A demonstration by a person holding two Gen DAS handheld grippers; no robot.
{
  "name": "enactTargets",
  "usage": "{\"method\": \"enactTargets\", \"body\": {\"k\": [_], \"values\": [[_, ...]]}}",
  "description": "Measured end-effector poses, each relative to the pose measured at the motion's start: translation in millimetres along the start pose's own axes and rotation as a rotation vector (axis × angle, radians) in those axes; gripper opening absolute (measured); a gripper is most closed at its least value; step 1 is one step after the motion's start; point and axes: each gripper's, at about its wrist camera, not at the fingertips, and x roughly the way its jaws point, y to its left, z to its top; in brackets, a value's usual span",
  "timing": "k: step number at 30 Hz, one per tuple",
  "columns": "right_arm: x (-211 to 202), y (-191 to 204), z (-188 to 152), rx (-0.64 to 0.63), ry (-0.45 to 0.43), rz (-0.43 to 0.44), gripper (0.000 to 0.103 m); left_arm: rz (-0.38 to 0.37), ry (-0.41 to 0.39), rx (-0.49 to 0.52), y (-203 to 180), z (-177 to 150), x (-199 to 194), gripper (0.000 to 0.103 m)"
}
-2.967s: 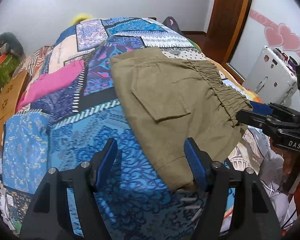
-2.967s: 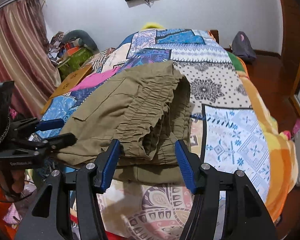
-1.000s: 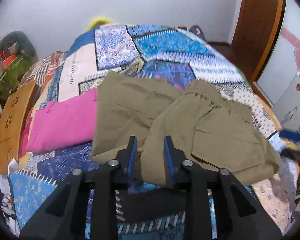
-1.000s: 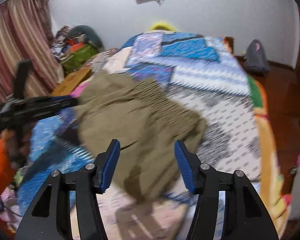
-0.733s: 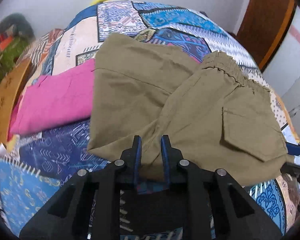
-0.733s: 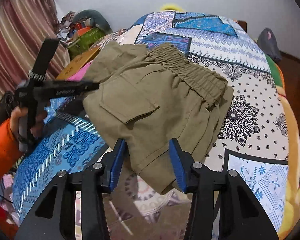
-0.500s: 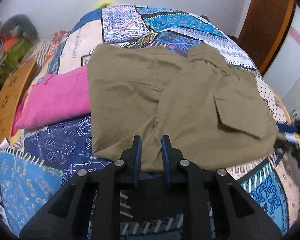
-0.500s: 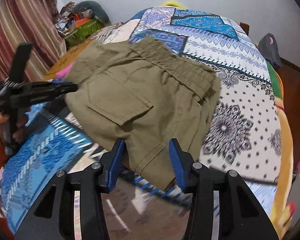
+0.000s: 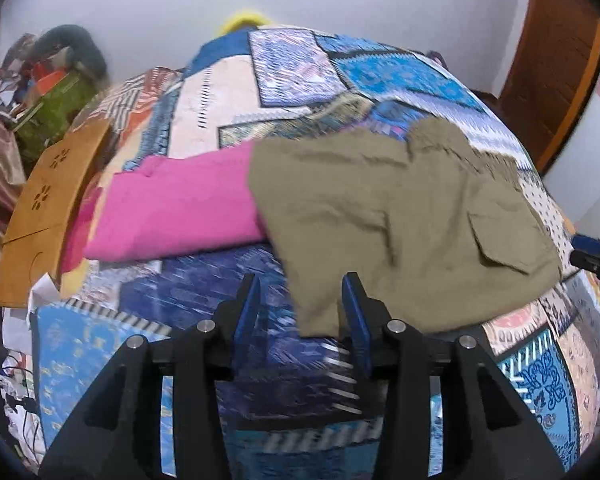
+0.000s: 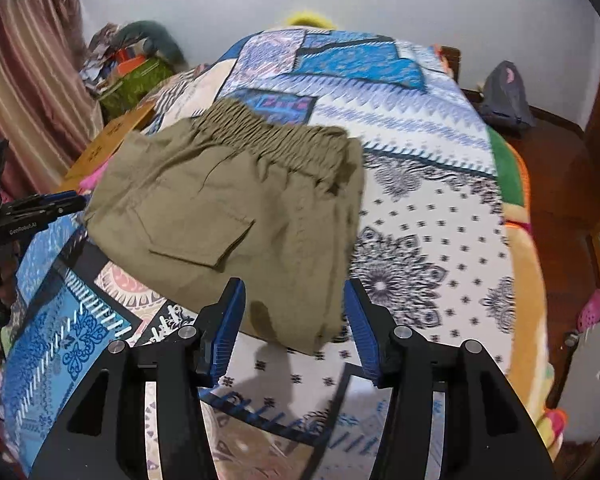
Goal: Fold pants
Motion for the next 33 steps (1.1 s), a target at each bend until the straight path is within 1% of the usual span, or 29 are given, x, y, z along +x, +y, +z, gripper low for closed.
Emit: {"method": "enactTargets", "body": {"k": [2, 5, 6, 11, 13, 15, 21, 24, 26, 28, 29, 30, 31, 32, 33], "values": [[-1, -1, 2, -0.002, -0.019, -0.023, 0.048, -0.007, 0.008, -0.024, 10, 5, 3, 0.043], [3, -3, 9, 0.01, -0.032, -0.055, 0.056, -0.017, 0.027, -0.052, 18, 13, 17, 0.044], [5, -3, 11, 0.018, -0.035, -0.058, 0.057, -0.029, 0.036, -0.058, 19, 15, 23, 0.044], [29, -10, 22, 0.038, -0.008, -0.083, 0.058, -0.058, 0.07, -0.045, 13, 21, 48, 0.046], [40, -15, 26, 0.069, 0.013, -0.064, 0.058, -0.074, 0.078, -0.041, 9, 23, 55, 0.051], [51, -20, 28, 0.096, 0.027, -0.032, 0.058, -0.089, 0.074, -0.033, 4, 24, 60, 0.053], [81, -23, 30, 0.121, 0.093, 0.031, 0.058, -0.093, 0.092, 0.031, -14, 24, 80, 0.054], [86, -22, 30, 0.097, 0.096, 0.055, 0.06, -0.098, 0.084, 0.046, -17, 24, 86, 0.054], [88, -22, 31, 0.084, 0.104, 0.065, 0.06, -0.105, 0.078, 0.044, -17, 25, 87, 0.05], [88, -21, 33, 0.075, 0.099, 0.079, 0.057, -0.1, 0.069, 0.039, -17, 26, 85, 0.036], [88, -21, 33, 0.079, 0.099, 0.094, 0.051, -0.099, 0.066, 0.034, -17, 26, 83, 0.031], [87, -20, 33, 0.086, 0.095, 0.098, 0.047, -0.102, 0.065, 0.03, -18, 27, 82, 0.022], [87, -20, 33, 0.087, 0.092, 0.098, 0.045, -0.099, 0.066, 0.03, -20, 28, 81, 0.017], [86, -18, 34, 0.082, 0.087, 0.096, 0.038, -0.089, 0.063, 0.036, -22, 28, 80, 0.016], [85, -17, 34, 0.082, 0.081, 0.089, 0.03, -0.072, 0.056, 0.054, -25, 28, 79, 0.013]]}}
